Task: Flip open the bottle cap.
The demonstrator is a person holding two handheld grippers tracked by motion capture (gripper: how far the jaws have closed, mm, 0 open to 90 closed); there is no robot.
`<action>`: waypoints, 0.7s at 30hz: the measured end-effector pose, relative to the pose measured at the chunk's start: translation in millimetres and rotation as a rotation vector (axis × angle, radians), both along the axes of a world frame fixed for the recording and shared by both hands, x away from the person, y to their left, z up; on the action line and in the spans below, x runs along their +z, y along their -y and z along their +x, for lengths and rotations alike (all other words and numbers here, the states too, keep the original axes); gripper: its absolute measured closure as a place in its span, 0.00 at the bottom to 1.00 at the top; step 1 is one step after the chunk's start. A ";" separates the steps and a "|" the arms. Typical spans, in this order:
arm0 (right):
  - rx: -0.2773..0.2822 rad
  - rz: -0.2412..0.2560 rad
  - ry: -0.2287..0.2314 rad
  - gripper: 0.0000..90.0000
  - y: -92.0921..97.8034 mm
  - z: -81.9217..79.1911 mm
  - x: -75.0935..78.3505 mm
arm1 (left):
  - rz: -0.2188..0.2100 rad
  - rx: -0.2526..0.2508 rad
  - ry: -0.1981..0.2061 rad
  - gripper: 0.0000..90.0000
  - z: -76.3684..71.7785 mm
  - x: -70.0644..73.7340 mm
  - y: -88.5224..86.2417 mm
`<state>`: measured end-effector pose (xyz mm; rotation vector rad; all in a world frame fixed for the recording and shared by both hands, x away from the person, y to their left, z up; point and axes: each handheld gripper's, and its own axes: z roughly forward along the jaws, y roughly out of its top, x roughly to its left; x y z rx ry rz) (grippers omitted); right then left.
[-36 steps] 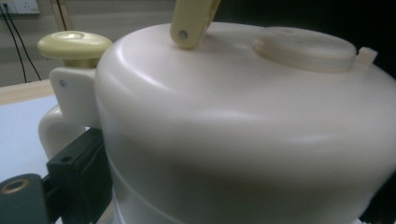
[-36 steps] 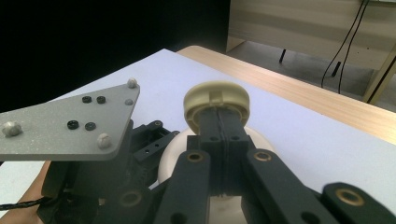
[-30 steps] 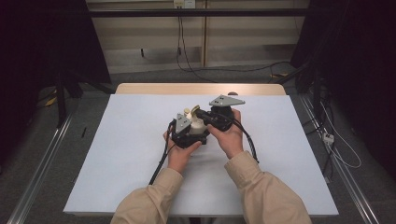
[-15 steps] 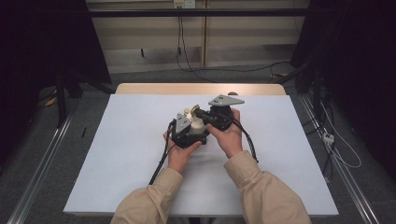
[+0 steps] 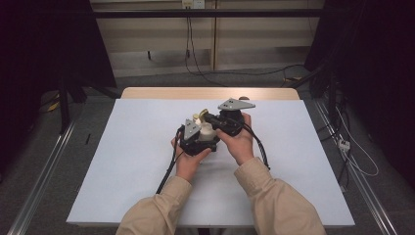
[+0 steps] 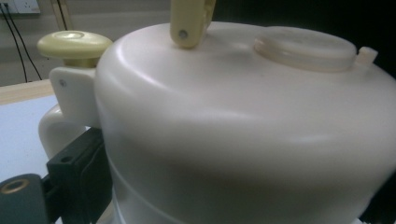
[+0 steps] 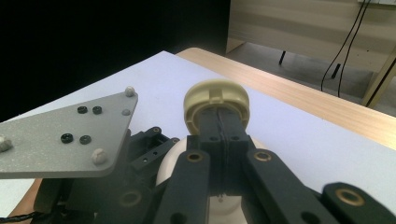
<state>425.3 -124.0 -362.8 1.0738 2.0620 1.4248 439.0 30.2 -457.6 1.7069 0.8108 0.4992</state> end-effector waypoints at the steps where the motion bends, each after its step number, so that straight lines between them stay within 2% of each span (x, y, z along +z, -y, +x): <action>1: 0.001 -0.002 0.003 1.00 -0.1 0.5 -0.1 | 0.000 0.000 0.000 0.07 0.1 0.0 -0.1; 21: 0.000 -0.004 0.003 1.00 -2.1 2.8 -1.2 | -0.007 0.003 -0.001 0.07 -0.1 -0.2 0.4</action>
